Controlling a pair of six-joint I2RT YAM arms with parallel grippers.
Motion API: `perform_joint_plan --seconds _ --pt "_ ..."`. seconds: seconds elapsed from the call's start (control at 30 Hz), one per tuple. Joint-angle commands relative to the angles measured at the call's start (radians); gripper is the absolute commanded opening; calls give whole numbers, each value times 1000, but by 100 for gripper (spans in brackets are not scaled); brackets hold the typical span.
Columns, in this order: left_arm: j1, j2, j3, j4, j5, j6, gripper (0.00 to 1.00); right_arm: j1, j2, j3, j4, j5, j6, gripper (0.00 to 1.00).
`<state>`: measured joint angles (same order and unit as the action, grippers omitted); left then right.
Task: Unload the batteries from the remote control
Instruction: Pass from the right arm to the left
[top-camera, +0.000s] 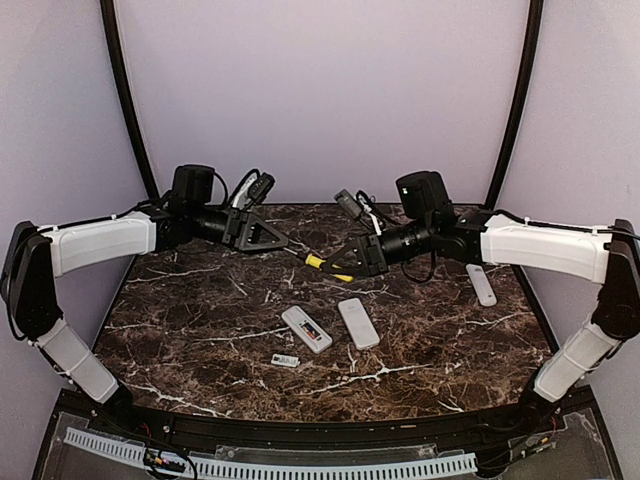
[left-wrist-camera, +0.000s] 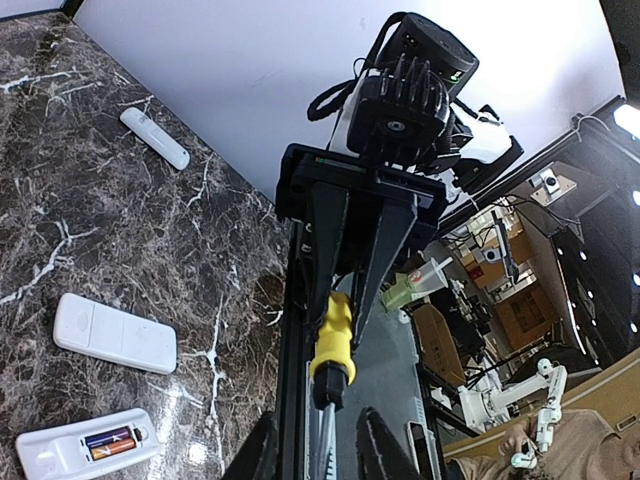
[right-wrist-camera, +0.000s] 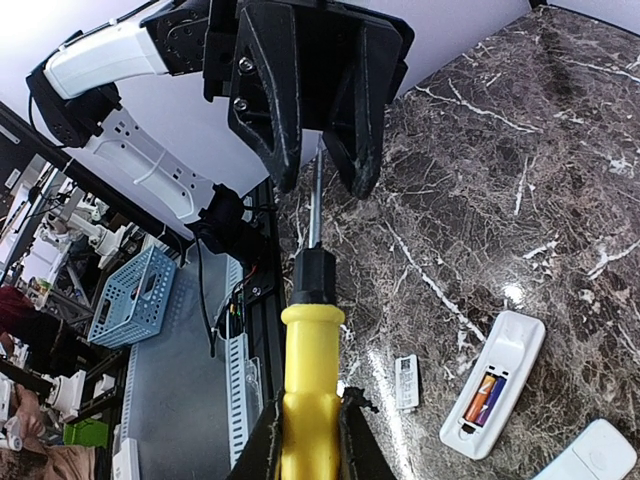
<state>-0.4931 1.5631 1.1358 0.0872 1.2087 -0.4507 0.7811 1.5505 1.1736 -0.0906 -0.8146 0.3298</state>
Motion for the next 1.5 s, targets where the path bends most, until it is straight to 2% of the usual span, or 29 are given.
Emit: perform_joint_plan --seconds 0.0,0.17,0.7,0.8,0.9,1.1,1.13,1.2,1.27,1.33,1.4,1.43,1.47 --pt "-8 4 -11 24 42 -4 24 6 19 42 -5 -23 -21 0" --pt "-10 11 -7 18 48 -2 15 6 28 52 -11 -26 -24 0" --pt "-19 24 2 -21 47 28 15 -11 22 46 -15 -2 -26 0" --pt "-21 23 4 -26 47 31 10 -13 18 45 -5 -7 -23 0" --pt "-21 24 4 -26 46 32 1 -14 24 48 -13 -12 -27 0" --pt "-22 27 5 -25 55 32 0 -26 17 43 -1 14 -17 0" --pt "-22 24 6 -23 55 31 0 -30 11 40 10 19 -6 4" --pt "-22 15 1 0 40 16 0 -38 -4 28 45 31 15 38" --pt "-22 -9 -12 53 -2 -23 0 -46 -32 -8 113 58 53 61" --pt "-22 -47 -40 133 -65 -79 0 -51 -73 -59 198 134 111 73" --pt "-22 -88 -94 294 -122 -187 0 -51 -122 -135 313 247 195 82" --pt "-24 -113 -143 435 -169 -273 0 -51 -142 -180 394 272 246 85" --pt "-28 -123 -167 508 -220 -356 0 -51 -156 -219 481 284 296 87"
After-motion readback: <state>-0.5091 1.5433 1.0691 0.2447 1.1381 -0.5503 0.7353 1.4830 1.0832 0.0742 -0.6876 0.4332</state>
